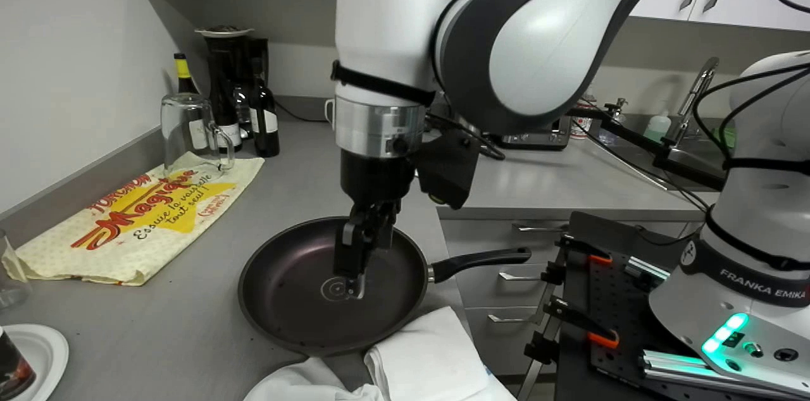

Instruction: Use the towel to wipe the pan.

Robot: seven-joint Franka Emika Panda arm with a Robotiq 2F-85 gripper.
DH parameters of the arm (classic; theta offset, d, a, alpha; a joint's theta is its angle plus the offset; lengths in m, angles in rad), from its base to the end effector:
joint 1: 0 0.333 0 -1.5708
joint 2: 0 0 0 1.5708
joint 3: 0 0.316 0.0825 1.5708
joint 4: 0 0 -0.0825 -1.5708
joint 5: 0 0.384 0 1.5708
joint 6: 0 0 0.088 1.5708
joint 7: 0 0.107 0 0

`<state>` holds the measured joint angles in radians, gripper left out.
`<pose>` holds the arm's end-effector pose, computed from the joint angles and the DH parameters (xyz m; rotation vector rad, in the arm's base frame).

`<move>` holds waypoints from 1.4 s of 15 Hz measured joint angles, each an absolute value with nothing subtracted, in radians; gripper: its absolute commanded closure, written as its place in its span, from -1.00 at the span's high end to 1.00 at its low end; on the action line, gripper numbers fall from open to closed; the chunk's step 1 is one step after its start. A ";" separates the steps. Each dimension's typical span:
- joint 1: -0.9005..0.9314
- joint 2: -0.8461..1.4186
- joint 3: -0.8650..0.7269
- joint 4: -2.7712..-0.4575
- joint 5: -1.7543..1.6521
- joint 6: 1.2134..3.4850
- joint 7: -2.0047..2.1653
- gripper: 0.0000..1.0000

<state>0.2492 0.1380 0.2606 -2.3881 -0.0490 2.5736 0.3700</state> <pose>0.4421 0.2493 0.2684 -3.0990 -0.2752 -0.0691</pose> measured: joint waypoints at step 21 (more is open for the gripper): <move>0.428 0.454 0.226 -2.138 0.016 2.547 0.643 1.00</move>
<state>0.4279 0.4544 0.2258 -2.1376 0.0156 2.5472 0.6429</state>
